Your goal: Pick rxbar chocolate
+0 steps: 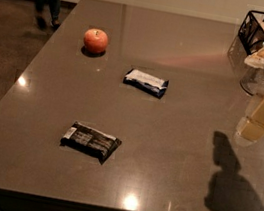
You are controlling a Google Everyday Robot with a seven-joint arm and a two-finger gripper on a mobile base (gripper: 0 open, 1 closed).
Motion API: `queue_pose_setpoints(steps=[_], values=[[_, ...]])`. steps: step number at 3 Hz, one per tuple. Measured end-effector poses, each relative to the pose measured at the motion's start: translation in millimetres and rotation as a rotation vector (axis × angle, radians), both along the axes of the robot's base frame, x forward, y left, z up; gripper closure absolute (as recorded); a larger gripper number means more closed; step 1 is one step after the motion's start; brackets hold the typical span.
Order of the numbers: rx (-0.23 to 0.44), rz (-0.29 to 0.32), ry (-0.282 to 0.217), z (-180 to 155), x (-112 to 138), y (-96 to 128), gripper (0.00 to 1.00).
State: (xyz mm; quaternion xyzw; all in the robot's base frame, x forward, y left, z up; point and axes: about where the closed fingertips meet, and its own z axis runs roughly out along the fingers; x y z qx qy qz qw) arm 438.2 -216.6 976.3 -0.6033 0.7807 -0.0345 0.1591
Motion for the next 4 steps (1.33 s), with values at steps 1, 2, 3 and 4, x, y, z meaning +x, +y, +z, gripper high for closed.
queue_pose_setpoints(steps=[1,2,3,4], values=[[0.000,0.000,0.000,0.0,0.0,0.1,0.00],[0.040,0.026,0.012,-4.3,-0.7,15.8,0.00],[0.097,0.079,0.043,-13.3,-9.6,46.7,0.00],[0.176,0.156,0.082,-26.2,-26.2,95.0,0.00]])
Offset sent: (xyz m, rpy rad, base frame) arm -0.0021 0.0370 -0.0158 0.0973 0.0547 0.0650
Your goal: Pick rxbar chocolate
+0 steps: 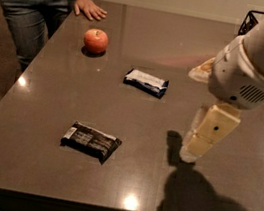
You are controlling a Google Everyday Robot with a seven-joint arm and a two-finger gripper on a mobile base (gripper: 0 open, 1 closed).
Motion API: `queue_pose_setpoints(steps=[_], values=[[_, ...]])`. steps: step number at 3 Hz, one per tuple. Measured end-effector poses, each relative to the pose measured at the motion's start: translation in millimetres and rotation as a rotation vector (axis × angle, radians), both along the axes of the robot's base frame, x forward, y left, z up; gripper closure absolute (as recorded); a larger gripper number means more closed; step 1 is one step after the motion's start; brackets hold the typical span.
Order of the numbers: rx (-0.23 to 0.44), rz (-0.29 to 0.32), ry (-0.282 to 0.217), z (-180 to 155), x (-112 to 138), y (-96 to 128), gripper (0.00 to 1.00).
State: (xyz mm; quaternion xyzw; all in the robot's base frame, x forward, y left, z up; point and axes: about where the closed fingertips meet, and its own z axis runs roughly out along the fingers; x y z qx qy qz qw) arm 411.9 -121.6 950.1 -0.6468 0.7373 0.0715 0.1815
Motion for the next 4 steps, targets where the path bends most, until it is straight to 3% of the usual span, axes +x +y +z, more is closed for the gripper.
queue_pose_setpoints(steps=[2,3,4], values=[[0.106,0.172,0.014,-21.4,-31.0,118.5,0.00],[0.095,0.234,0.018,-36.8,-36.7,165.1,0.00],[0.057,0.239,0.035,-57.1,-31.8,181.5,0.00]])
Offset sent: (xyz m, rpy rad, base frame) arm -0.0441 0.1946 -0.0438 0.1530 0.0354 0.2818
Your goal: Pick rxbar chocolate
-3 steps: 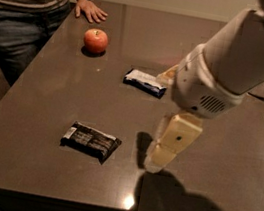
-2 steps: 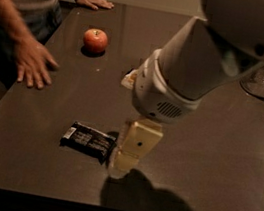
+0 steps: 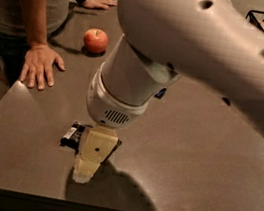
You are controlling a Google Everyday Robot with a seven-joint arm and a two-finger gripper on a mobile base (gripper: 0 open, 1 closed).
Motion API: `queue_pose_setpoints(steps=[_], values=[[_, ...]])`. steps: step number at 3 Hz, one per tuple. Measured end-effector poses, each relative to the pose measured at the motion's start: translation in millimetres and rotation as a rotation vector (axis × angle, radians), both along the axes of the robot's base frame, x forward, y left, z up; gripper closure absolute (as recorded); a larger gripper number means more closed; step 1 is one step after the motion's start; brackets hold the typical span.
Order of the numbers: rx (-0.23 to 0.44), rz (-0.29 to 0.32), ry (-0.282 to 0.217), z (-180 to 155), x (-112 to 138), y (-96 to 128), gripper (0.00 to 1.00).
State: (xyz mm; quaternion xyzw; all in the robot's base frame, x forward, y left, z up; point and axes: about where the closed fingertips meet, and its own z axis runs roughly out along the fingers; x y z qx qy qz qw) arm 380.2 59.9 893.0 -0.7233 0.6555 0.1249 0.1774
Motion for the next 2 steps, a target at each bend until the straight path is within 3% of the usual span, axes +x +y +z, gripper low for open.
queue_pose_setpoints(steps=[2], values=[[-0.097,-0.066,0.043,-47.5,20.2,3.3,0.00]])
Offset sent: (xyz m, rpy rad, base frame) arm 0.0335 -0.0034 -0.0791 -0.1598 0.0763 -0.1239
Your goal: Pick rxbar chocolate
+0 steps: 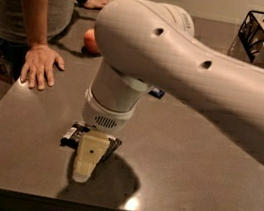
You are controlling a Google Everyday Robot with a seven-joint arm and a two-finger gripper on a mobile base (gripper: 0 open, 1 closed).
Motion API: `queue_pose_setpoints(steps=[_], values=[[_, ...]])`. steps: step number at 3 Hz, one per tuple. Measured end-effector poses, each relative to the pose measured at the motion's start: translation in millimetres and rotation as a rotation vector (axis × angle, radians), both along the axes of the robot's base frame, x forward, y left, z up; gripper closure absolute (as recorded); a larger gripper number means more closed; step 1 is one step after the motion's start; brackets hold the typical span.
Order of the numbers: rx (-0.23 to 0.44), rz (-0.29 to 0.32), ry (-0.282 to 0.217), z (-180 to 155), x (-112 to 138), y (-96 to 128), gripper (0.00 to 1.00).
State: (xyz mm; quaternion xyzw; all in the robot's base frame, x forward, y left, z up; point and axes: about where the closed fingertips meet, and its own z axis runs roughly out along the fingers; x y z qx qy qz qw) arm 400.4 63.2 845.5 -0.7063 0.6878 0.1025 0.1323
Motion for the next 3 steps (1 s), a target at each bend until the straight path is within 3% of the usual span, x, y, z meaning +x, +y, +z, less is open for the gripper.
queue_pose_setpoints(steps=[2,3], values=[[-0.080,-0.082,0.032,-25.2,7.4,-16.6,0.41],[-0.080,-0.083,0.032,-18.9,7.4,-16.6,0.64]])
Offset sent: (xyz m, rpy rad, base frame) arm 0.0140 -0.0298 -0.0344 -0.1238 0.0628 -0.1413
